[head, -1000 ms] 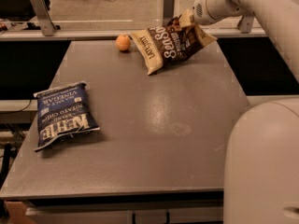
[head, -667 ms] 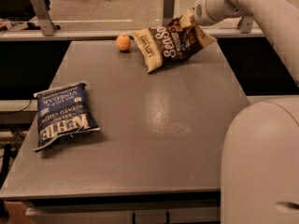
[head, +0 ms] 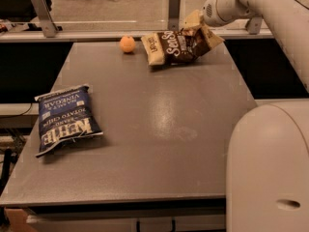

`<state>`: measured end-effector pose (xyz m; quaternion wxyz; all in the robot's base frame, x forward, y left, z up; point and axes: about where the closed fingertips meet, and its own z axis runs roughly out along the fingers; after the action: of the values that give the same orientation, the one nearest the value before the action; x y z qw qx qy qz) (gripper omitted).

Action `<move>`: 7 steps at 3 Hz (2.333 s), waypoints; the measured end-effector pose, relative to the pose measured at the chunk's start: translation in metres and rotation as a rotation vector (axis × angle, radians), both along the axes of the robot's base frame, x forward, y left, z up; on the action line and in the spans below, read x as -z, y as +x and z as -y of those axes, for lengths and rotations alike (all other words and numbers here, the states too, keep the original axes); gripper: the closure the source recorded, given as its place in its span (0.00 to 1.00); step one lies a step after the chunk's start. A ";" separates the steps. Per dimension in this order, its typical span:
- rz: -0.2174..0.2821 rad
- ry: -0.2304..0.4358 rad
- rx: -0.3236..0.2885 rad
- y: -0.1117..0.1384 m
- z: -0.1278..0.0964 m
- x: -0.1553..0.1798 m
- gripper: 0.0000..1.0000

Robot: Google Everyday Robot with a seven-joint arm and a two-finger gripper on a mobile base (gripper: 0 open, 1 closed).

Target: Move brown chip bag near orange

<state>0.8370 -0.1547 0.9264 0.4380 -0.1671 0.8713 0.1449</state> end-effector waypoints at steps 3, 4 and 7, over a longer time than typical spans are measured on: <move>0.004 -0.005 -0.023 -0.004 0.007 -0.002 0.00; 0.039 0.011 -0.069 -0.014 0.034 -0.021 0.00; 0.182 0.148 -0.098 -0.088 0.110 -0.152 0.00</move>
Offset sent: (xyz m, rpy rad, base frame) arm 0.0008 0.0024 -0.0024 0.0001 0.0032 0.0031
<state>0.7490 -0.2647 1.0786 0.5187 -0.1890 0.8058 0.2144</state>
